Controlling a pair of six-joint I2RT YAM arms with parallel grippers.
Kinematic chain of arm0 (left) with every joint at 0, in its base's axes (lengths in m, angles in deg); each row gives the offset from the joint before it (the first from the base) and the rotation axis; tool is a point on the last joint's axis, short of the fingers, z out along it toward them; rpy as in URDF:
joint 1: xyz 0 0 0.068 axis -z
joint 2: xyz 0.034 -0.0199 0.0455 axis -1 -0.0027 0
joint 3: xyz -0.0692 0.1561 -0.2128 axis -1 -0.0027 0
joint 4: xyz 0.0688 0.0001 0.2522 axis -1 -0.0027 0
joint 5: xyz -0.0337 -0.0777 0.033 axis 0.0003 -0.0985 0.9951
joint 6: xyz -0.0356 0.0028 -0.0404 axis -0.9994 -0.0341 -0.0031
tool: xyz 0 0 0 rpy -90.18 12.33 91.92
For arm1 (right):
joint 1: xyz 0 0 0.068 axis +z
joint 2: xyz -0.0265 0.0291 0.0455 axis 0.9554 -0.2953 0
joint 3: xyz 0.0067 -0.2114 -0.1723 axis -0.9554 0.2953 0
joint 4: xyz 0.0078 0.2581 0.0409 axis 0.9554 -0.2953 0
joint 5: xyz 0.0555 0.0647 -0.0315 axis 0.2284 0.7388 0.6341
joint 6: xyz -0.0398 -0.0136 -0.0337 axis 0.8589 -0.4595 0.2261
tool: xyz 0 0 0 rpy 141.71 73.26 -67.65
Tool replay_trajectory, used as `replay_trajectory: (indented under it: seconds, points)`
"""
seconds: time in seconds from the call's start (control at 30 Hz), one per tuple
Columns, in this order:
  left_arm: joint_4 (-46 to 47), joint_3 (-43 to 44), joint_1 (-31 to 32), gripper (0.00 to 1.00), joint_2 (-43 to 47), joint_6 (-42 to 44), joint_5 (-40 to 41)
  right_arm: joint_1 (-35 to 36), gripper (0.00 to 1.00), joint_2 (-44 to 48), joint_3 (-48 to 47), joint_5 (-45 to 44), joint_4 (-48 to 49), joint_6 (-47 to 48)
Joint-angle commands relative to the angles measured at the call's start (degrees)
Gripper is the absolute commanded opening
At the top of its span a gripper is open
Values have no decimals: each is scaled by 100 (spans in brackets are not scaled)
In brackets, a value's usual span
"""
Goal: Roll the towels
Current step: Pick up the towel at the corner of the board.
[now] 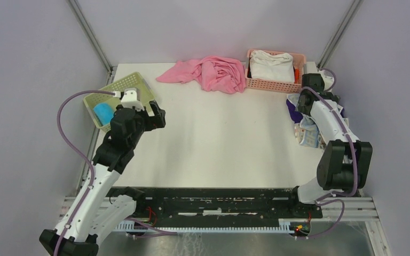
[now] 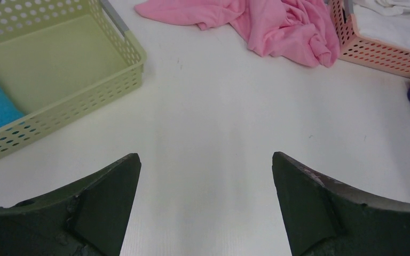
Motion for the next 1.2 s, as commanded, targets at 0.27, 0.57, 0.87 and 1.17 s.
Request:
replay_trajectory:
  seconds: [0.27, 0.57, 0.87, 1.17]
  points:
    - [464, -249, 200, 99, 23, 495, 1109, -1092, 94, -1400, -758, 1667, 737, 663]
    - [510, -309, 376, 99, -74, 539, 1167, -1437, 72, -1732, -933, 1661, 662, 999]
    - [556, -355, 401, 99, -47, 553, 1257, -1705, 10, -1543, -1111, 1248, 649, 1199]
    - [565, -364, 401, 99, -91, 532, 1233, -1683, 0, -520, -1930, 1336, 429, 1094]
